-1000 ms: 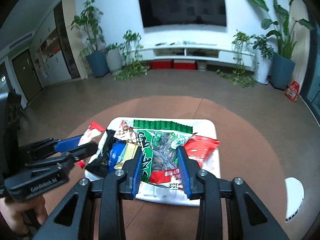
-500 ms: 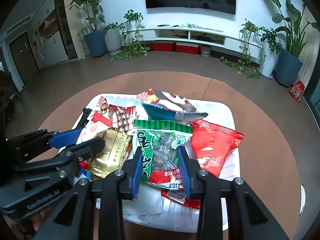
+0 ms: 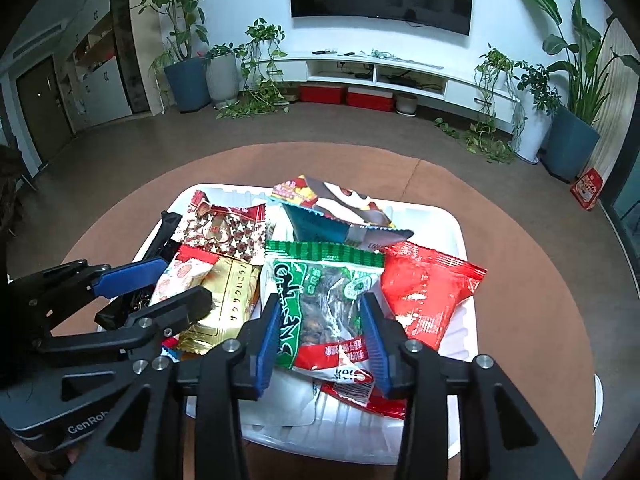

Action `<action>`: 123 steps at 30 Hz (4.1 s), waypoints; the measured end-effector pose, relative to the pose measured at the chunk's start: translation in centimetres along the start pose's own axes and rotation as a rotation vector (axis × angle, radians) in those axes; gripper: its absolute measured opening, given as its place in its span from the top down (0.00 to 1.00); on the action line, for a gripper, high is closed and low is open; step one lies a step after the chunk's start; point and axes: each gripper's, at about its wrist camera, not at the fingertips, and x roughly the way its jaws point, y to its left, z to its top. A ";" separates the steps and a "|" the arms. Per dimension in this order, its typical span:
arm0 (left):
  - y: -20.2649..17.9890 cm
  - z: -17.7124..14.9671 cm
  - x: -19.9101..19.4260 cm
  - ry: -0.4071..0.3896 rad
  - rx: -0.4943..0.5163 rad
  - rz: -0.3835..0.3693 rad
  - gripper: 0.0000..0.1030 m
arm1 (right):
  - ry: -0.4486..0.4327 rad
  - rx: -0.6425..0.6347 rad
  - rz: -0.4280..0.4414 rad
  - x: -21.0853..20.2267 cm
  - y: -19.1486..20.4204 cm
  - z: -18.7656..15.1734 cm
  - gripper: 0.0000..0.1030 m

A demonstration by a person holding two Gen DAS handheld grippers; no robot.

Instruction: Organize snacks

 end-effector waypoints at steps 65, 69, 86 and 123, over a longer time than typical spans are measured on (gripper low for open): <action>-1.9 -16.9 -19.0 -0.127 -0.074 0.271 0.00 | -0.178 0.152 -0.195 -13.9 1.5 -13.3 0.01; -1.7 -16.8 -18.5 -0.111 -0.081 0.265 0.00 | -0.177 0.140 -0.198 -13.8 1.7 -13.3 0.01; -1.6 -16.8 -18.2 -0.105 -0.088 0.259 0.00 | -0.131 0.145 -0.230 -12.9 1.6 -13.4 0.01; -1.6 -16.8 -17.6 -0.110 -0.084 0.260 0.00 | -0.103 0.147 -0.180 -12.3 2.1 -13.5 0.01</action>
